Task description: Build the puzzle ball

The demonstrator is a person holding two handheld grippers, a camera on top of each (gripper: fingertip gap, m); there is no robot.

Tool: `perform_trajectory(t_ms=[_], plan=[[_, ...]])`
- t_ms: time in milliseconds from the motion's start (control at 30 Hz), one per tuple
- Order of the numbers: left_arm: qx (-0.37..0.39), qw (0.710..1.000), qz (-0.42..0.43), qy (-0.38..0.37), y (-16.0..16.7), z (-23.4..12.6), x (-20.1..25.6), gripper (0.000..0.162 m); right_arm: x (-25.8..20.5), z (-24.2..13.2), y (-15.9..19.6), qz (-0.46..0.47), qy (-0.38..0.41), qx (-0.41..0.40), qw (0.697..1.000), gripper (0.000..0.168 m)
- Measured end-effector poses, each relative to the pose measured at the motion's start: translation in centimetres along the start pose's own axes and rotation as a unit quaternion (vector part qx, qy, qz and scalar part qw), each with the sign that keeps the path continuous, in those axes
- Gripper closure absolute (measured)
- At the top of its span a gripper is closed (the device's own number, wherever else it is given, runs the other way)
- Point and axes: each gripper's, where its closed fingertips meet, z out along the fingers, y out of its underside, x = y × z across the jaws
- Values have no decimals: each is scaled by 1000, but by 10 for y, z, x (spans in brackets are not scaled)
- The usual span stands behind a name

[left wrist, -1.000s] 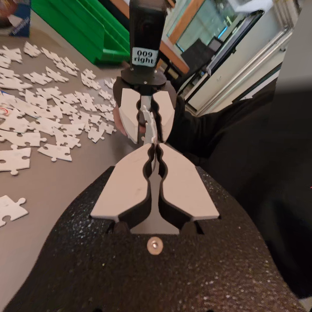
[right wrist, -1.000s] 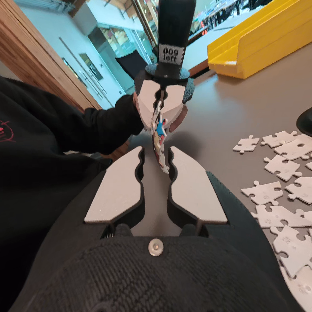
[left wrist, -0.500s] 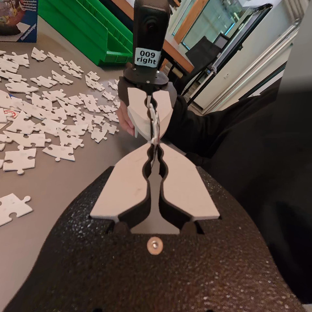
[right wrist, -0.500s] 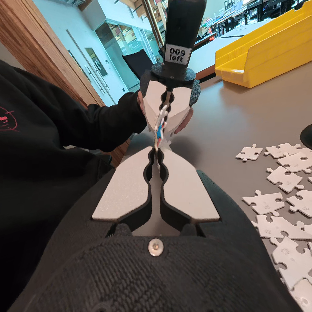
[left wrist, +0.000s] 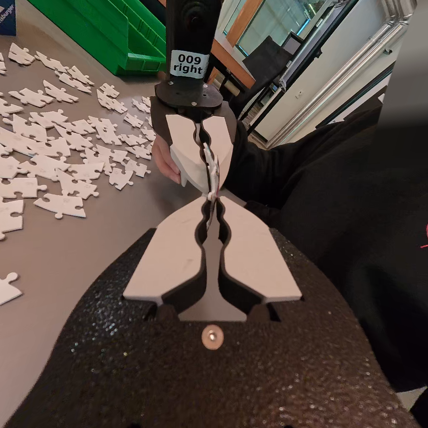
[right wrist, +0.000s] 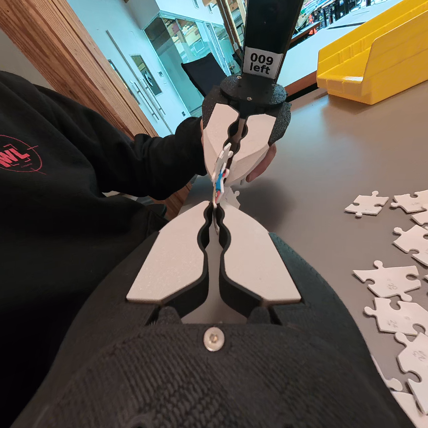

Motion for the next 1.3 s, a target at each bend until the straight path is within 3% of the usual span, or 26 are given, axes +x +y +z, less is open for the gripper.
perform_trajectory(t_ms=[367,467,700,1000,1300], plan=[[21,999,-28,-2,-4,-1,-4,161,14,-7,-16,21,37,62,997,145],[22,999,-29,-1,-3,1,-4,161,14,-6,-16,19,39,63,997,156],[-5,999,-41,-6,4,0,-4,159,9,-2,-11,13,21,41,999,164],[-28,999,-45,-11,11,0,-5,158,6,1,-7,23,3,27,999,165],[18,1000,-12,6,-2,0,3,151,3,-4,-16,64,-27,65,996,166]])
